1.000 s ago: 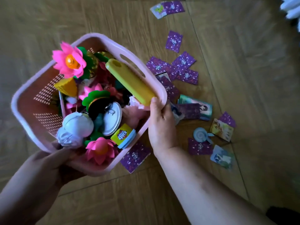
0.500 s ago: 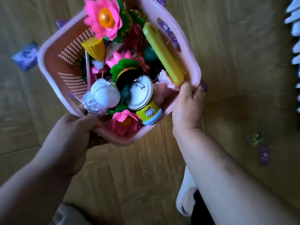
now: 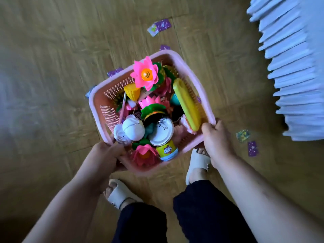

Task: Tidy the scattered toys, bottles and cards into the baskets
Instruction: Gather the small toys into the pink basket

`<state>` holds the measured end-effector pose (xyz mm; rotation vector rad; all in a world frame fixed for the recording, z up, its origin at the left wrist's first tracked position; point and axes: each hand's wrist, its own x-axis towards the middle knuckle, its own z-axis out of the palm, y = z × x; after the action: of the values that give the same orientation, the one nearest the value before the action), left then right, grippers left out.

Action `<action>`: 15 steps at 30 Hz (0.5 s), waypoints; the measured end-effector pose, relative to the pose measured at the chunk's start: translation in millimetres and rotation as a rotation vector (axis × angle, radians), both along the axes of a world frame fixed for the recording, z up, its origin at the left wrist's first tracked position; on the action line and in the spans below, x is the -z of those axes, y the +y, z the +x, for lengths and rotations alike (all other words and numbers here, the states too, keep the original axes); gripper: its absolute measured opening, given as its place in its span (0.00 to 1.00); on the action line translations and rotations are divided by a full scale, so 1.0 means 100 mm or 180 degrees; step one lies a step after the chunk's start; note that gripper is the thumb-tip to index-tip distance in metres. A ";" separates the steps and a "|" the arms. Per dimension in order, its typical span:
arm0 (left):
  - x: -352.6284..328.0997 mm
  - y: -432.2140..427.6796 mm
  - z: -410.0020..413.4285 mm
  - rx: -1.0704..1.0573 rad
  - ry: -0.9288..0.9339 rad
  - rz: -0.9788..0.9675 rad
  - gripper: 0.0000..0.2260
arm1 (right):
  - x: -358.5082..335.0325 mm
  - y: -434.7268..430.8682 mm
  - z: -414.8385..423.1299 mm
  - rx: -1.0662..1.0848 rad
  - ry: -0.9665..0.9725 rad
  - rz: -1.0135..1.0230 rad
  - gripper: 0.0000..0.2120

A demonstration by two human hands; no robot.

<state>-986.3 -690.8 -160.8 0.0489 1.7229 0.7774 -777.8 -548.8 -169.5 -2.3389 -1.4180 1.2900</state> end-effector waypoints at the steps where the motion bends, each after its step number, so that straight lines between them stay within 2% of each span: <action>1: -0.13 -0.04 -0.02 0.0017 0.0008 -0.0051 0.09 | -0.12 -0.04 0.01 -0.0072 0.0008 -0.0118 0.07; 4: -0.56 -0.09 -0.13 0.0121 0.0030 -0.0152 0.09 | -0.57 -0.18 0.01 -0.0091 0.0226 -0.0291 0.10; 11: -1.28 -0.11 -0.29 0.0824 0.0281 -0.0058 0.11 | -1.37 -0.83 0.10 0.0674 0.0459 -0.0121 0.15; 15: -1.57 -0.17 -0.24 0.1402 0.0519 0.0021 0.08 | -1.68 -1.36 0.24 0.1354 0.0834 -0.0058 0.09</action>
<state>-1010.6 -707.4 -3.5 0.4914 1.7749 0.4603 -753.4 -684.5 -1.7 -2.2134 -0.7817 1.4102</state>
